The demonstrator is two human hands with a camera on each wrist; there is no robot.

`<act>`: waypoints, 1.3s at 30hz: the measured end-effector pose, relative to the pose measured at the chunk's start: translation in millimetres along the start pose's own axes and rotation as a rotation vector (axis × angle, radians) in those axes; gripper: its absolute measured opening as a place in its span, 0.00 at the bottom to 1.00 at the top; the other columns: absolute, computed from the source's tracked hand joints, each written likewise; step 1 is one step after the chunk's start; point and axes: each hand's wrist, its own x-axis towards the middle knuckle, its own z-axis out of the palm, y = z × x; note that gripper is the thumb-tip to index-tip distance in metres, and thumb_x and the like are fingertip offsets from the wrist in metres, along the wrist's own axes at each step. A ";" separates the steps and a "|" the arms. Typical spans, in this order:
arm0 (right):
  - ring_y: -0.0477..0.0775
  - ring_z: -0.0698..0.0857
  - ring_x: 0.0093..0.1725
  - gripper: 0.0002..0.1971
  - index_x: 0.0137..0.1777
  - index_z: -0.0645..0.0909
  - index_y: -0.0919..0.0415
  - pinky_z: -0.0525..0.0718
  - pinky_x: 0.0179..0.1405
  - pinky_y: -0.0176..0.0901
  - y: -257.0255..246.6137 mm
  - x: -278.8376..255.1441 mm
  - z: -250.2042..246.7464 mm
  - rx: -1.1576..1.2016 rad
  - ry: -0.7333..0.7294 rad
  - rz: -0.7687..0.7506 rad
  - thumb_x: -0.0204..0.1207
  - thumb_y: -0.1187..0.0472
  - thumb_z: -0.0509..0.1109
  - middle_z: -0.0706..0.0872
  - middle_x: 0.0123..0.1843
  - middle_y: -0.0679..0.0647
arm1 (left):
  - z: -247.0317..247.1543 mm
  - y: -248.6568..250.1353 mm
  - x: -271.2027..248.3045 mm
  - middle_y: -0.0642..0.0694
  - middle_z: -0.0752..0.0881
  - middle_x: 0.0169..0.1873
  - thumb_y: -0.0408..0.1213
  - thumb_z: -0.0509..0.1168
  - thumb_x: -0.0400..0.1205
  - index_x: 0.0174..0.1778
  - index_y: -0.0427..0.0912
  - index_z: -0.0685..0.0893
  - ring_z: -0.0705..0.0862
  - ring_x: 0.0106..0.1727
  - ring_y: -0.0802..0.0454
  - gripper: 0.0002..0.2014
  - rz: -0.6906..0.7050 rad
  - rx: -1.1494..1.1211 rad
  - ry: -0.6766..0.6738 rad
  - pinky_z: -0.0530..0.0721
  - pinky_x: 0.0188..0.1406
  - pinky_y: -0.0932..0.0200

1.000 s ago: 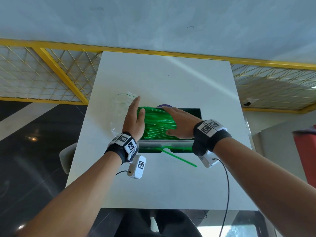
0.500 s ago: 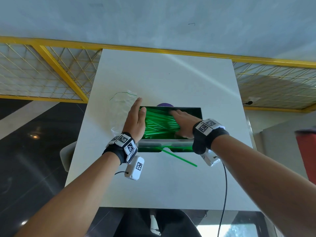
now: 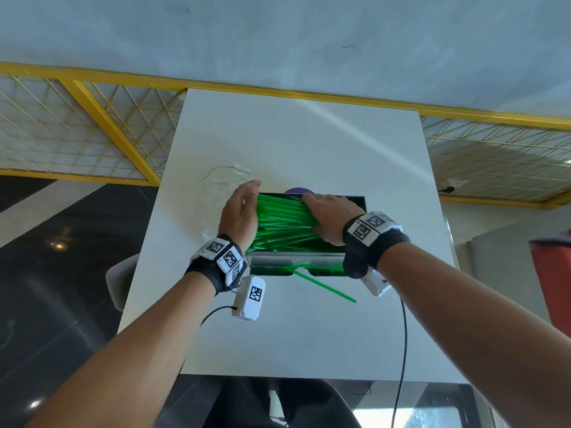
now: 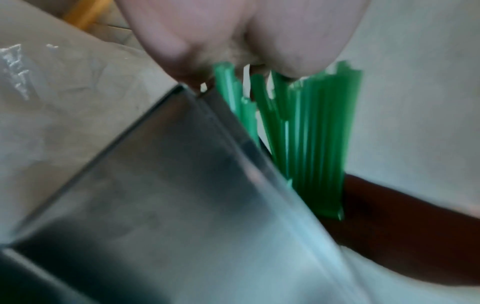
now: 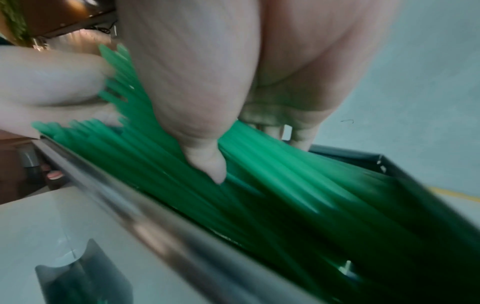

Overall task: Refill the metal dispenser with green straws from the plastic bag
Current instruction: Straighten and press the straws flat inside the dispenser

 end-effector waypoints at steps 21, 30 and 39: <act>0.48 0.85 0.46 0.05 0.41 0.80 0.43 0.83 0.46 0.47 11.1 -29.3 4.7 0.197 -0.024 -0.010 0.78 0.50 0.72 0.84 0.41 0.39 | 7.3 -10.4 8.8 0.35 0.77 0.62 0.45 0.51 0.90 0.64 0.35 0.80 0.77 0.57 0.45 0.19 -0.051 0.165 0.104 0.71 0.53 0.64; 0.48 0.84 0.55 0.10 0.58 0.86 0.43 0.82 0.59 0.47 9.1 -23.7 10.2 0.284 -0.034 0.039 0.82 0.53 0.66 0.87 0.50 0.36 | -6.5 -18.5 -6.1 0.39 0.73 0.72 0.48 0.53 0.91 0.81 0.41 0.70 0.76 0.67 0.53 0.24 0.020 0.209 -0.065 0.76 0.72 0.53; 0.43 0.84 0.34 0.10 0.36 0.83 0.47 0.82 0.40 0.41 -21.5 -75.2 -4.0 0.446 0.249 -0.037 0.78 0.47 0.70 0.85 0.31 0.39 | 0.9 -22.1 -10.7 0.34 0.73 0.73 0.47 0.51 0.91 0.83 0.40 0.68 0.79 0.71 0.41 0.25 0.046 0.275 -0.011 0.76 0.71 0.51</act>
